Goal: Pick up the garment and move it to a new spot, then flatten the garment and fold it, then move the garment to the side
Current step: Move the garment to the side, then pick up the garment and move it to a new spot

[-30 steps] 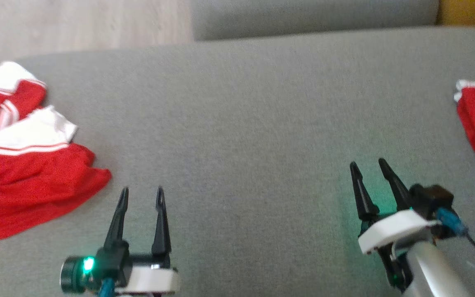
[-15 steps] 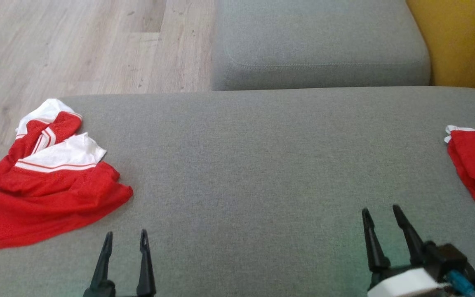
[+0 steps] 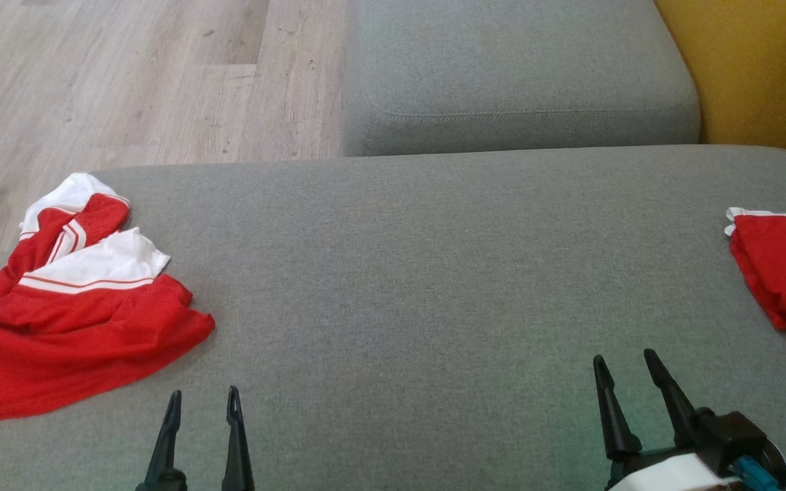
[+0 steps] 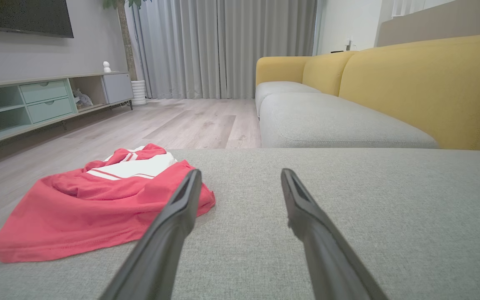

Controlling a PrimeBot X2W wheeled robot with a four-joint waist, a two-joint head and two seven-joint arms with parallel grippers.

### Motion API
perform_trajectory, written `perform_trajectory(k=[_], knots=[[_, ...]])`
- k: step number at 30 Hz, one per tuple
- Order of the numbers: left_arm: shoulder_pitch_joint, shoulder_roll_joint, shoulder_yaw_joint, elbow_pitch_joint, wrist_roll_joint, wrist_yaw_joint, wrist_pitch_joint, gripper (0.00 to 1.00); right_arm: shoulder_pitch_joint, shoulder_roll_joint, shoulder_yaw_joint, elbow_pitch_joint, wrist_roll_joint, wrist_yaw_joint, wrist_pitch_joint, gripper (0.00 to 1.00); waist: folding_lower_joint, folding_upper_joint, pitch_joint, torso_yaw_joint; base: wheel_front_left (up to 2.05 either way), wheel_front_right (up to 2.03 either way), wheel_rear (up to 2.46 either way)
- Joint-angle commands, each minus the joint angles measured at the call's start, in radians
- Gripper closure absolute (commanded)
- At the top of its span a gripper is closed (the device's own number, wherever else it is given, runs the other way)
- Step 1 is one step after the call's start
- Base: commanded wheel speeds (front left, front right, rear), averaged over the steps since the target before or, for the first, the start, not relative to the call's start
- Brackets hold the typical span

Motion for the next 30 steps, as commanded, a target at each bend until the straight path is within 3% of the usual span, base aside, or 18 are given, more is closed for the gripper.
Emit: perform_trajectory(k=[1,12,30], knots=[[-0.031,-0.002,0.032,-0.030,0.008,-0.003,-0.002,0.00,-0.028,-0.004,0.023,-0.035,0.003,-0.001,-0.011,0.00,0.0000,-0.0001,0.001,-0.001,0.00,0.00,0.00],[-0.040,-0.002,0.035,-0.020,0.019,-0.011,-0.002,0.00,-0.018,-0.004,0.015,-0.039,0.003,-0.001,-0.011,0.00,0.0000,-0.0001,0.007,0.031,0.00,0.00,0.00],[-0.014,-0.002,0.077,-0.031,0.020,-0.006,-0.002,0.00,-0.031,-0.004,0.080,-0.027,0.006,-0.001,-0.011,0.00,0.0000,-0.0001,0.019,0.370,0.00,0.00,0.00]])
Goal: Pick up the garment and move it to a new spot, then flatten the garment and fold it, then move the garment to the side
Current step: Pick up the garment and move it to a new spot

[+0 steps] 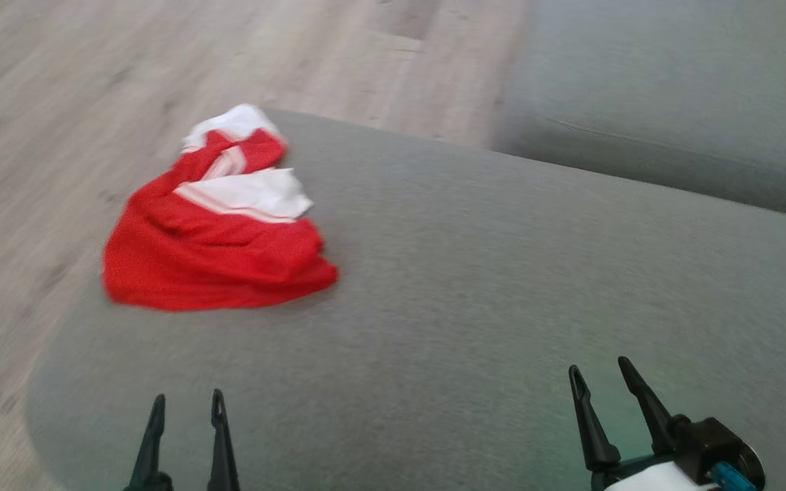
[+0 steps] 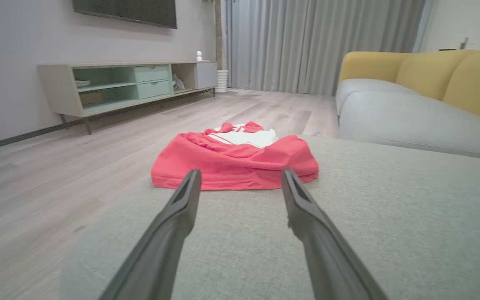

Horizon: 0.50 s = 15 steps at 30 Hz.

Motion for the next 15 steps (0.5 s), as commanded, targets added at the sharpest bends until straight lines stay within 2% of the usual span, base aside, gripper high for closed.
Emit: perform_trajectory(k=[1,5,9,15], knots=[[-0.020,-0.002,0.040,-0.036,0.004,0.001,-0.002,0.00,-0.040,-0.006,0.020,-0.026,0.004,-0.001,-0.011,0.00,0.0000,0.0000,0.006,0.062,0.00,0.00,0.00],[-0.022,-0.002,0.054,-0.047,0.007,-0.001,-0.002,0.00,-0.035,-0.006,0.005,-0.032,-0.004,-0.001,-0.011,0.00,0.0000,0.0000,0.023,0.108,0.00,0.00,0.00],[-0.057,0.017,0.072,-0.081,0.047,0.009,-0.002,0.00,-0.037,-0.009,0.006,-0.030,-0.042,-0.001,-0.011,0.00,0.0000,0.0000,0.067,0.123,0.00,0.00,0.00],[-0.264,0.043,0.095,-0.156,0.071,0.010,-0.002,0.00,-0.090,-0.119,-0.001,-0.056,-0.079,-0.001,-0.011,0.00,0.0000,0.0000,0.220,0.114,0.00,0.00,0.00]])
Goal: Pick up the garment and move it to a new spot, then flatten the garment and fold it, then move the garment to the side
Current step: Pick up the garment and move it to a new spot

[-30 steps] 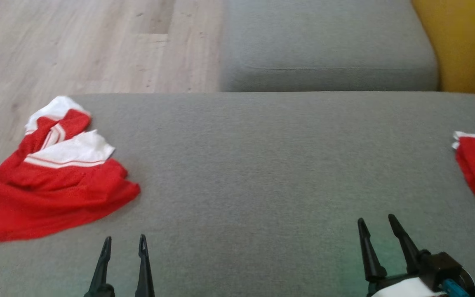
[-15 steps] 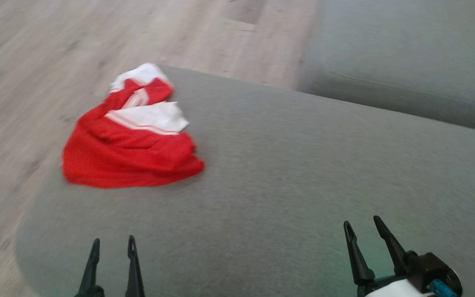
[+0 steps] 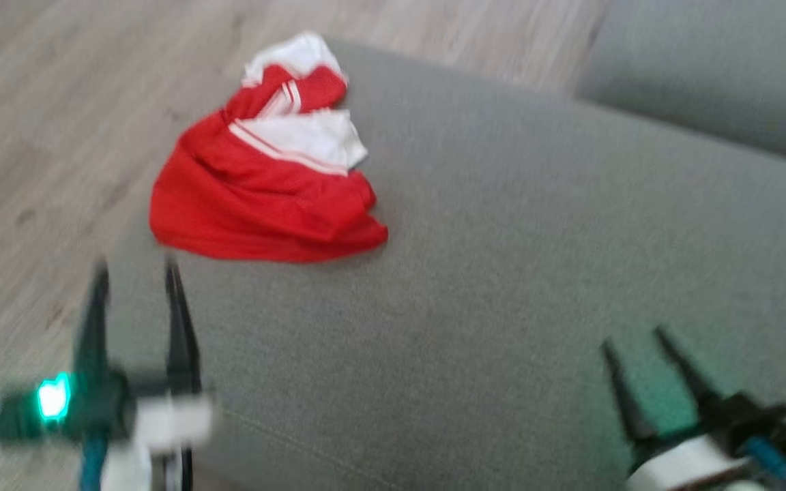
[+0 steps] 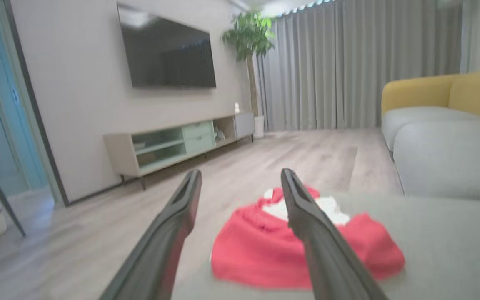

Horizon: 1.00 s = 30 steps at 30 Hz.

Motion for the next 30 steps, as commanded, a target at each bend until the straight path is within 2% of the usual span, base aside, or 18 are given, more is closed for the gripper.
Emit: perform_trajectory(k=[1,4,7,13,17,21,26,29,30], knots=[[-0.147,0.015,0.036,-0.055,0.013,0.004,-0.002,0.00,-0.073,-0.065,0.009,-0.048,-0.009,-0.001,-0.011,0.00,0.0000,0.0000,0.121,-0.009,0.00,0.00,0.00],[-0.317,0.045,0.036,-0.003,0.006,-0.033,-0.002,0.00,-0.096,-0.139,-0.012,-0.075,-0.014,-0.001,-0.011,0.00,0.0000,0.0000,0.211,-0.011,0.00,0.00,0.00],[-0.521,0.063,0.024,0.147,-0.016,-0.082,0.027,0.00,-0.105,-0.211,-0.048,-0.108,-0.013,-0.001,-0.011,0.00,0.0000,0.0000,0.298,-0.004,0.00,0.00,0.00],[-0.923,0.080,0.031,0.526,-0.070,-0.142,0.271,0.00,-0.130,-0.348,-0.079,-0.177,0.001,-0.001,-0.011,0.00,0.0000,0.0000,0.432,-0.017,0.00,0.00,0.00],[-1.071,0.066,0.079,0.777,-0.142,-0.131,0.431,0.00,-0.148,-0.401,-0.107,-0.222,0.016,-0.001,-0.003,0.00,0.0000,0.0000,0.494,-0.046,0.00,0.00,0.00],[-1.125,0.089,0.076,0.975,-0.134,-0.095,0.537,0.00,-0.154,-0.425,-0.117,-0.257,0.025,-0.001,0.009,0.00,0.0000,0.0000,0.538,-0.074,0.00,0.00,0.00],[-1.148,0.082,0.115,1.083,-0.184,-0.089,0.554,0.00,-0.154,-0.431,-0.128,-0.275,0.025,-0.001,0.012,0.00,0.0000,0.0000,0.576,-0.092,0.00,0.00,0.00],[-1.158,0.076,0.144,1.128,-0.221,-0.100,0.524,0.00,-0.150,-0.428,-0.139,-0.280,0.022,-0.001,0.012,0.00,0.0000,0.0000,0.593,-0.096,0.00,0.00,0.00],[-1.160,0.073,0.148,1.142,-0.232,-0.116,0.517,0.52,-0.149,-0.426,-0.140,-0.281,0.020,-0.001,0.011,0.00,0.0000,0.0000,0.596,-0.096,0.00,0.00,0.00]])
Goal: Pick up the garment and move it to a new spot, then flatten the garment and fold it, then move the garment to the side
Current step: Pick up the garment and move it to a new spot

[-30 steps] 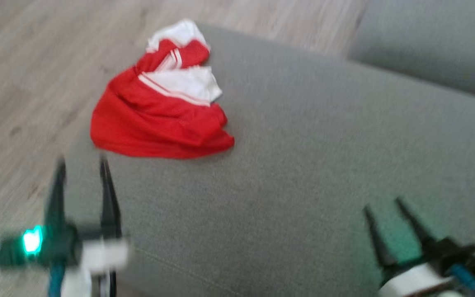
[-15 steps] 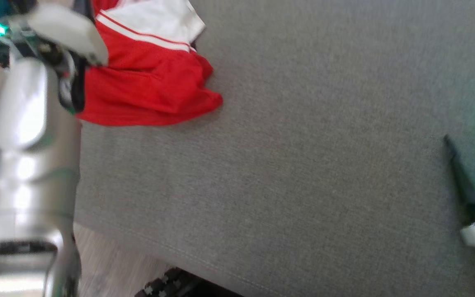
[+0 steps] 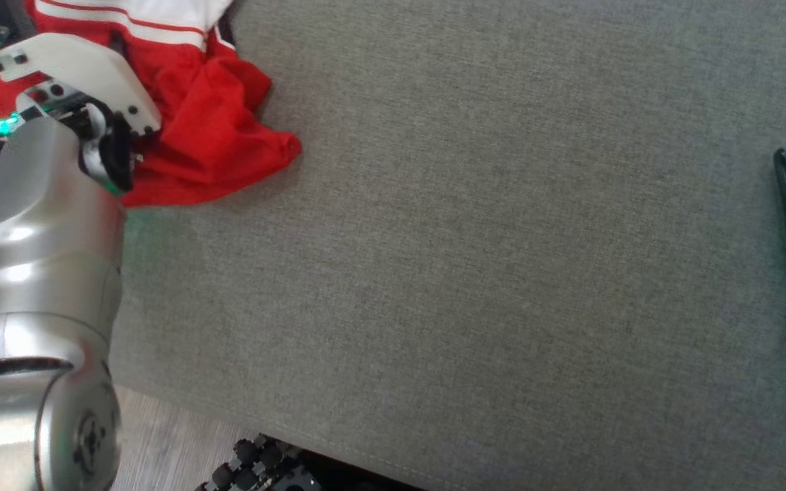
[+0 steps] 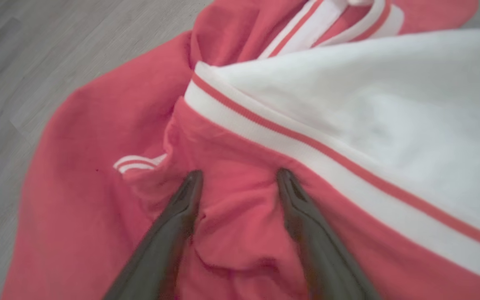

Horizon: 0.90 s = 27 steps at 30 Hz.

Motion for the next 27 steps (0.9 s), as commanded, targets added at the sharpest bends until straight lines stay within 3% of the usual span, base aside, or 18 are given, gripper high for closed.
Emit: perform_trajectory(k=[1,7,15,18,23,27], knots=[[0.016,0.046,0.017,0.003,-0.006,-0.018,-0.005,1.00,0.037,-0.021,0.009,0.086,-0.003,-0.001,0.021,0.00,0.0002,0.0000,0.007,-0.004,0.00,0.00,0.00],[-0.030,0.087,0.009,-0.012,0.000,-0.054,-0.219,1.00,0.014,0.015,0.017,0.109,-0.005,-0.001,0.012,0.00,0.0002,0.0000,-0.028,-0.013,0.00,0.00,0.00],[-0.131,0.172,-0.093,-0.041,0.092,-0.103,-0.400,1.00,-0.062,0.146,0.075,0.170,-0.033,-0.001,0.000,0.00,0.0002,0.0000,-0.189,-0.094,0.00,0.00,0.00],[-0.186,0.184,-0.144,-0.062,0.123,-0.123,-0.421,1.00,-0.064,0.206,0.093,0.179,-0.038,-0.001,0.000,0.00,0.0002,0.0000,-0.265,-0.138,0.00,0.00,0.00],[-0.269,0.152,-0.204,-0.113,0.096,-0.142,-0.403,1.00,-0.044,0.318,0.120,0.195,-0.039,-0.001,0.000,0.00,0.0002,0.0000,-0.399,-0.225,0.00,0.00,0.00],[-0.303,0.085,-0.330,-0.239,-0.066,-0.143,-0.323,1.00,-0.004,0.399,0.162,0.201,-0.038,-0.001,0.000,0.00,0.0002,0.0000,-0.501,-0.324,0.00,0.00,0.00]])
